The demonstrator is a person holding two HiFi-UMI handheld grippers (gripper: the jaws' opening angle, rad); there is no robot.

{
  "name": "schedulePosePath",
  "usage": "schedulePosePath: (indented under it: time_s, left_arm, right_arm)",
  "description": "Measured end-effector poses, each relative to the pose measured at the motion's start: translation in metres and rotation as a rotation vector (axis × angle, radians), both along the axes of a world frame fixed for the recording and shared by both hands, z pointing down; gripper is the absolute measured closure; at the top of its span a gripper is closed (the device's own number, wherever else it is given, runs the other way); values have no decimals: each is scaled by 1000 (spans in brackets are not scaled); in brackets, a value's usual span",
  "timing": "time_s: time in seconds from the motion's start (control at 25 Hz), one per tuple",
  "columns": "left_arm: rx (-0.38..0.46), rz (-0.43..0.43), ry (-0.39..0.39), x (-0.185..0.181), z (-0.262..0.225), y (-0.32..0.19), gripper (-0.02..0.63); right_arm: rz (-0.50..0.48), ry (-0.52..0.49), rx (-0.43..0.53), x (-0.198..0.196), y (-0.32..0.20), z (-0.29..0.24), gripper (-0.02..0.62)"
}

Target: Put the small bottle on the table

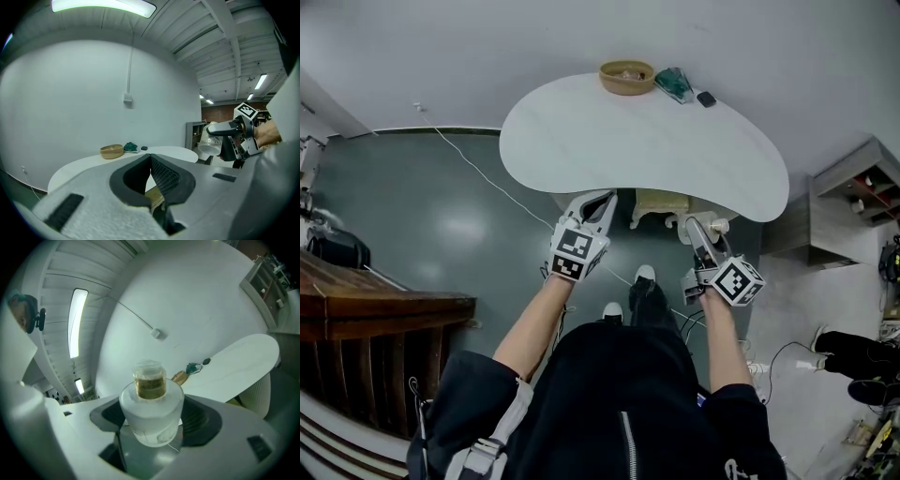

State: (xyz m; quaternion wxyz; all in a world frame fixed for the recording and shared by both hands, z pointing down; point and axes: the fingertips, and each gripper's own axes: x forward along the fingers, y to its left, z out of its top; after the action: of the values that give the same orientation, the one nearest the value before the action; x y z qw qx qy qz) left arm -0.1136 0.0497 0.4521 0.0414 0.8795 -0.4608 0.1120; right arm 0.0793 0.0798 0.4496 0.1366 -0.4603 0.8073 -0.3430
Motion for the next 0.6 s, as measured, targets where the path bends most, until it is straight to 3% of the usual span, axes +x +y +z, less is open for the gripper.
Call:
schedulePosePath:
  time_s: [0.32, 0.6]
  left_arm:
    - [-15, 1, 7, -1, 8, -53, 606]
    - [-27, -12, -5, 5, 14, -130, 606]
  right_arm:
    - [-9, -4, -5, -4, -56, 2, 261]
    - [-30, -7, -7, 1, -137, 6, 261]
